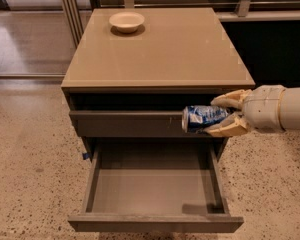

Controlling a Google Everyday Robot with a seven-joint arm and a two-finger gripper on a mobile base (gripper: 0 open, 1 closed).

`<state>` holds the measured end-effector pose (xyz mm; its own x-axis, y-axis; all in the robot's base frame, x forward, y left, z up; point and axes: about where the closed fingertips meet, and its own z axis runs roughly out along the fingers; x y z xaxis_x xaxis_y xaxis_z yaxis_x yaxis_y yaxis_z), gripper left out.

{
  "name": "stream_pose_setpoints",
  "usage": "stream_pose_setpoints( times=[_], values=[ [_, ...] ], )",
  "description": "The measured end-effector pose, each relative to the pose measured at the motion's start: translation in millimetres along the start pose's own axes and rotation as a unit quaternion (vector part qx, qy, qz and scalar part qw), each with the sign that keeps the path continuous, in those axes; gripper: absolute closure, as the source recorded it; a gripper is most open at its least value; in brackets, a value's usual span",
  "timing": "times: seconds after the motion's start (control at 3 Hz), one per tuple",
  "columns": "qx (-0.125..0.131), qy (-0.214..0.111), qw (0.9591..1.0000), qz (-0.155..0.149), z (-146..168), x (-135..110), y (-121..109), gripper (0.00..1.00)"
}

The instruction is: Pick pepsi can from middle drawer and place on counter

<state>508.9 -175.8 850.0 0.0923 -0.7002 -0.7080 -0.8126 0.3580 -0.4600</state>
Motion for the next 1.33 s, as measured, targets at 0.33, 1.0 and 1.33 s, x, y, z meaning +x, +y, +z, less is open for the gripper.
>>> stream_pose_setpoints(
  times=[0.33, 1.0, 1.33],
  values=[
    [-0.005, -0.007, 0.9999, 0.010, 9.1, 2.1, 8.8, 1.00],
    [0.028, -0.010, 0.9977, -0.062, -16.5, -60.4, -27.2, 1.00],
    [0.040, 0.006, 0.9954, -0.087, -20.9, -78.9, -54.1, 1.00]
  ],
)
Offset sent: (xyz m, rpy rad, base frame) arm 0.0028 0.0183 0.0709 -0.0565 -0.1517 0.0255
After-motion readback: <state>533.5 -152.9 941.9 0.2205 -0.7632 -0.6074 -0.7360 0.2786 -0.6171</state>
